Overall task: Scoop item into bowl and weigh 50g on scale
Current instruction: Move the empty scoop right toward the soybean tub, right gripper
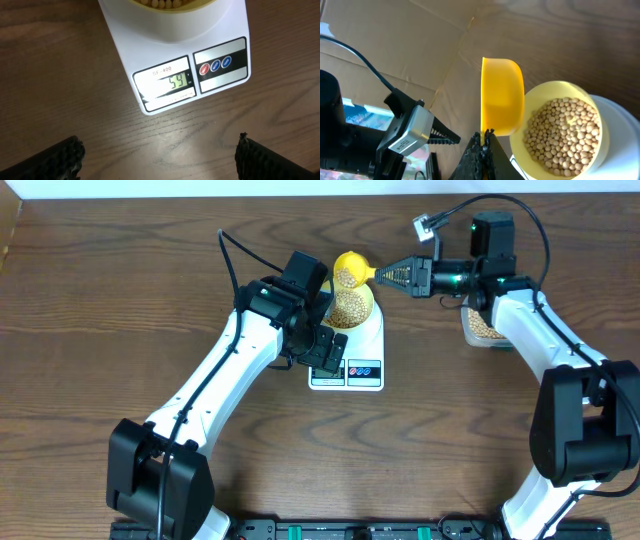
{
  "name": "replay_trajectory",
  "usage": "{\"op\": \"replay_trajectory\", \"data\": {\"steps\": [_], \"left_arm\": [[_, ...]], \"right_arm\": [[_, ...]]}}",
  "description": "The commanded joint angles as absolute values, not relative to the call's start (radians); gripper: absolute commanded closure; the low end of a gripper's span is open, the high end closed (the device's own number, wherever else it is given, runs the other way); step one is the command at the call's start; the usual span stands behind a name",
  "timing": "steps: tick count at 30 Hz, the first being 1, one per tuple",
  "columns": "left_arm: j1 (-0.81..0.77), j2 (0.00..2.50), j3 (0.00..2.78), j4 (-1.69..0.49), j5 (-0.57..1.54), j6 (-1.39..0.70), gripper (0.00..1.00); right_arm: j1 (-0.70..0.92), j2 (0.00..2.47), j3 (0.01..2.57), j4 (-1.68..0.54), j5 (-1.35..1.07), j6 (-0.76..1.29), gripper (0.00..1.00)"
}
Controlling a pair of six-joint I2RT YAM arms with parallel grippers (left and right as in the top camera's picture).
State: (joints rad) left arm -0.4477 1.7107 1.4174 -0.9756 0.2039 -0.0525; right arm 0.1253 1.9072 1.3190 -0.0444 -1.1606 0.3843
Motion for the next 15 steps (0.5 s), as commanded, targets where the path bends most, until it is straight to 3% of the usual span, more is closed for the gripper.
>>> {"op": "replay_trajectory", "data": {"steps": [1,15], "left_arm": [[-0.444,1.719,1.414,-0.978,0.205,-0.058,0.02],[-0.444,1.719,1.414,-0.978,0.205,-0.058,0.02]], "right_arm": [[0.123,1.911,1.315,-0.036,-1.188,0.408,0.99],[0.123,1.911,1.315,-0.033,-1.136,0.458,0.99]]}}
